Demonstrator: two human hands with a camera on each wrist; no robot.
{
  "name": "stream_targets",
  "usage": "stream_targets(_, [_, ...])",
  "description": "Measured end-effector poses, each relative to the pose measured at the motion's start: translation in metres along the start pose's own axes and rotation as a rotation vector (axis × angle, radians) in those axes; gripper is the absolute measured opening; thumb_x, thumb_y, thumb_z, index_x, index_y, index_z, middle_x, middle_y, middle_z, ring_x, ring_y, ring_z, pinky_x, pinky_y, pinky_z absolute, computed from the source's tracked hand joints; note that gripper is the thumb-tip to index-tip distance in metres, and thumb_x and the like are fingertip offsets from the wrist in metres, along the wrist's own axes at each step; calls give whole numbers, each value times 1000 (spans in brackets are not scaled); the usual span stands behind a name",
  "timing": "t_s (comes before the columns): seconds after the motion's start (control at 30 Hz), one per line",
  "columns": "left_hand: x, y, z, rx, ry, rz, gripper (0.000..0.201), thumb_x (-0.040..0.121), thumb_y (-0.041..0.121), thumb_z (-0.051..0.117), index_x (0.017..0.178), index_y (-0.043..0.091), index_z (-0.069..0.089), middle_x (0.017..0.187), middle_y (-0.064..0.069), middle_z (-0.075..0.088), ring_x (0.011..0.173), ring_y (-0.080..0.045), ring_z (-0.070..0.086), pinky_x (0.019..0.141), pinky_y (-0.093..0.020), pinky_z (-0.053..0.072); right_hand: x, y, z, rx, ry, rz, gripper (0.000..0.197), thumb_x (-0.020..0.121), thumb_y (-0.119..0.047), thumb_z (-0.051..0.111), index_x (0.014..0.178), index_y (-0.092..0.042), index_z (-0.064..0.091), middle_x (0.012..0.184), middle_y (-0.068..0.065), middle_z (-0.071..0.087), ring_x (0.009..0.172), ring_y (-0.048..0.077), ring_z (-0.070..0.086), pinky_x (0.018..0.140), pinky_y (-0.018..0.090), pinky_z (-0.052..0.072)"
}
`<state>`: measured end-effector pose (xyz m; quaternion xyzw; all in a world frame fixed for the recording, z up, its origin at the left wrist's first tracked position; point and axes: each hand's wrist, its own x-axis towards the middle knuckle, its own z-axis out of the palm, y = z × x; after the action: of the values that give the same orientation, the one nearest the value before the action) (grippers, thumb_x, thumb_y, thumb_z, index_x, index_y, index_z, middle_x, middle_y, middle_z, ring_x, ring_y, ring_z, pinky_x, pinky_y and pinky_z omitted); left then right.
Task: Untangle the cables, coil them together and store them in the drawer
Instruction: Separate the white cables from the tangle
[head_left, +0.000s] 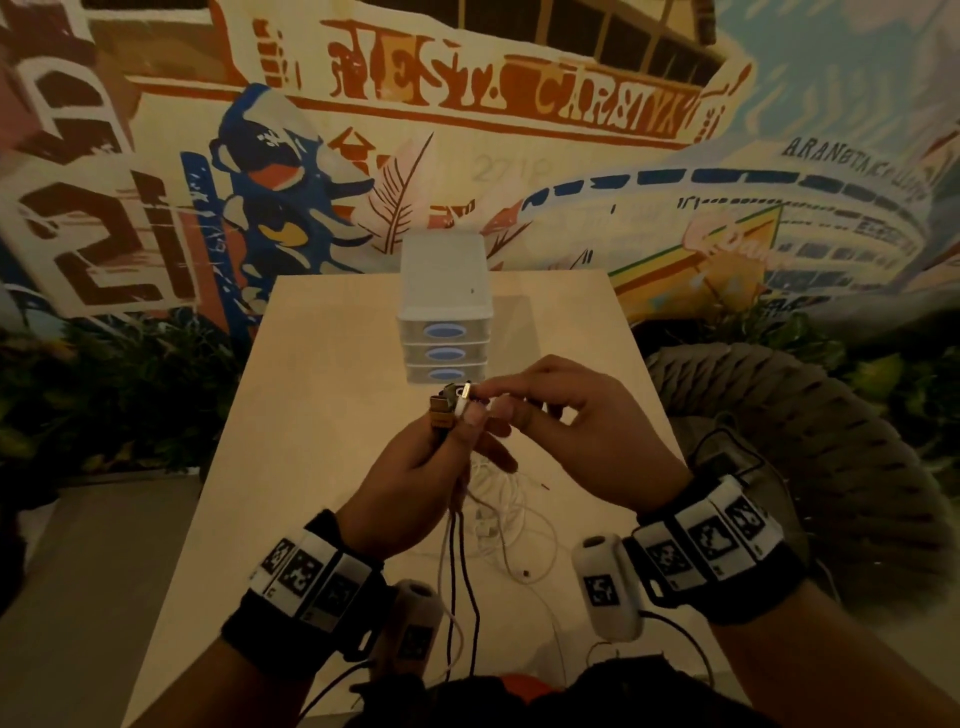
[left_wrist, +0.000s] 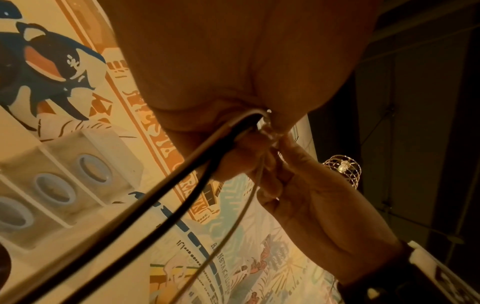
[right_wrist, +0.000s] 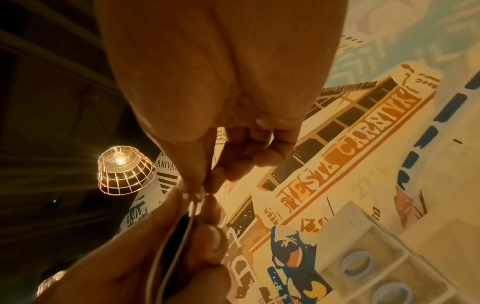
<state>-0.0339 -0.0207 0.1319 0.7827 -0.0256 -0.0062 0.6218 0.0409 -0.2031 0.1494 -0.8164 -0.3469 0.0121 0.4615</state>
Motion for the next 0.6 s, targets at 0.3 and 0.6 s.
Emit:
stream_targets(0.3, [5, -7, -7, 57, -55, 85, 54, 106, 38, 38, 69, 17, 71, 84, -6, 68, 93, -22, 64, 95, -38, 45, 5, -10, -2, -73, 13, -56, 47, 97, -21, 68, 141, -34, 56, 102, -20, 75, 97, 3, 69, 80, 26, 54])
stream_targets(0.6, [15, -5, -13, -106, -76, 35, 24, 94, 44, 58, 77, 29, 68, 53, 8, 46, 46, -14, 42, 53, -36, 39, 21, -23, -18, -152, -135, -91, 47, 101, -22, 61, 145, -34, 50, 106, -19, 74, 104, 1, 67, 87, 12, 45])
